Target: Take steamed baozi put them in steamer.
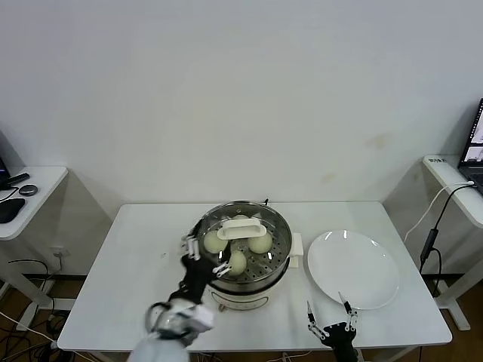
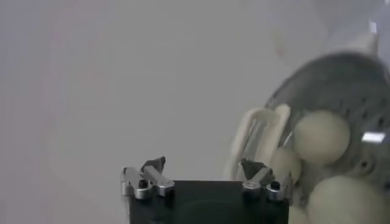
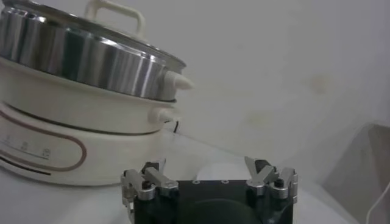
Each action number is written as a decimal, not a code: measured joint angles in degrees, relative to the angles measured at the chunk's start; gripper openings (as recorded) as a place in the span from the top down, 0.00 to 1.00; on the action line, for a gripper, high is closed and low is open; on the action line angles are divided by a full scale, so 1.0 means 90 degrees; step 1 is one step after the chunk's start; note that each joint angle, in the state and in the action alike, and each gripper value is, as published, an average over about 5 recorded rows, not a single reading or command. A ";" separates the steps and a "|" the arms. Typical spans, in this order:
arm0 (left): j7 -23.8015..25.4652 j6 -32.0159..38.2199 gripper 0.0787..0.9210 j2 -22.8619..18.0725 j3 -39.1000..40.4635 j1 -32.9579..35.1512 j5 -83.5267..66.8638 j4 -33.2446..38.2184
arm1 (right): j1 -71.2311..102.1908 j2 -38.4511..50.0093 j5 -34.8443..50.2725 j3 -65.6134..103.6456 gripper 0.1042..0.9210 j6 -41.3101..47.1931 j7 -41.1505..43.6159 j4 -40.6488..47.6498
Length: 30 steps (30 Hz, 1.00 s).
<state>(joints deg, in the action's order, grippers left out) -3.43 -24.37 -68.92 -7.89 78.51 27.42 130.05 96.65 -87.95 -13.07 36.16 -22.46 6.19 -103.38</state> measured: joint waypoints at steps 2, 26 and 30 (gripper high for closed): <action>-0.0166 0.0466 0.12 -0.0027 -0.0421 0.0507 -0.0815 0.0133 | 0.0024 0.0038 0.0062 -0.0022 0.12 0.0032 0.0030 -0.0028; -0.0137 0.4183 0.12 -0.0611 -0.2584 0.3334 -0.4943 -0.1182 | 0.0651 0.0799 0.1454 -0.0238 0.12 0.0948 0.0365 -0.0759; -0.0105 0.4355 0.12 -0.0690 -0.2683 0.3493 -0.4983 -0.1285 | 0.0744 0.0831 0.1582 -0.0241 0.12 0.1056 0.0336 -0.0852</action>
<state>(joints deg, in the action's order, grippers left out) -4.37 14.82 -75.13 -32.04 109.95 -17.42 118.49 103.35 -80.48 1.17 33.98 -12.96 9.21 -111.05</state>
